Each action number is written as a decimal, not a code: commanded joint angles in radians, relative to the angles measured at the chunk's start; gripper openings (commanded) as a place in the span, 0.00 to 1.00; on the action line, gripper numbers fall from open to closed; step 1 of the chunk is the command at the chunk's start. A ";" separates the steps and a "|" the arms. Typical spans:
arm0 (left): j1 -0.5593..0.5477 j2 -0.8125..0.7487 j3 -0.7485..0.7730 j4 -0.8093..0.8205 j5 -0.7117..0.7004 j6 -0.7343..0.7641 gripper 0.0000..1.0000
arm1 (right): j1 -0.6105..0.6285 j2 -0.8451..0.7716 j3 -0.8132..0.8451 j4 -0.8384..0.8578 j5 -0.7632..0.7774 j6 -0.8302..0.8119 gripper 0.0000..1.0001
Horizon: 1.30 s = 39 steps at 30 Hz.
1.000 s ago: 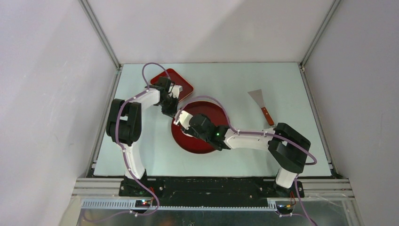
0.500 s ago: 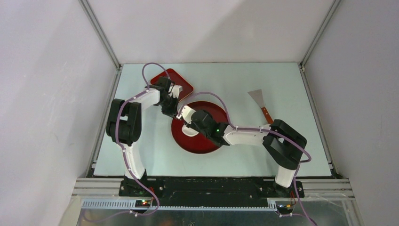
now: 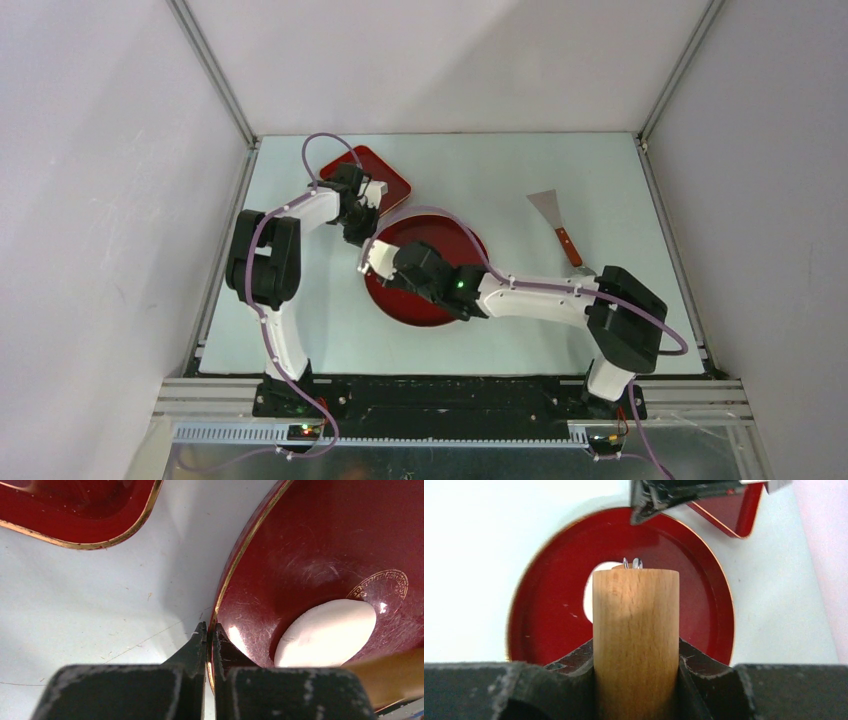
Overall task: Roll out the dumpling wrappers from the dough
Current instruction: Flatten out the dough on the work surface.
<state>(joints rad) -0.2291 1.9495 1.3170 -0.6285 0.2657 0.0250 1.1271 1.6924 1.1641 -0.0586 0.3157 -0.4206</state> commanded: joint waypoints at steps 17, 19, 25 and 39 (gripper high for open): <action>0.000 0.039 0.006 0.002 -0.032 -0.013 0.00 | -0.014 0.150 0.006 0.006 -0.064 0.071 0.00; 0.000 0.039 0.005 0.002 -0.032 -0.013 0.00 | -0.010 0.160 -0.031 0.006 -0.062 0.079 0.00; 0.001 0.038 0.004 0.001 -0.031 -0.014 0.00 | -0.030 0.196 -0.084 -0.020 -0.027 0.107 0.00; 0.001 0.040 0.005 0.002 -0.033 -0.016 0.00 | -0.135 0.195 -0.113 -0.115 -0.017 0.166 0.00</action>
<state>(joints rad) -0.2287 1.9495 1.3170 -0.6285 0.2661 0.0250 1.0119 1.8183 1.1358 0.0940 0.3237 -0.3237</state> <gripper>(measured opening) 0.042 0.381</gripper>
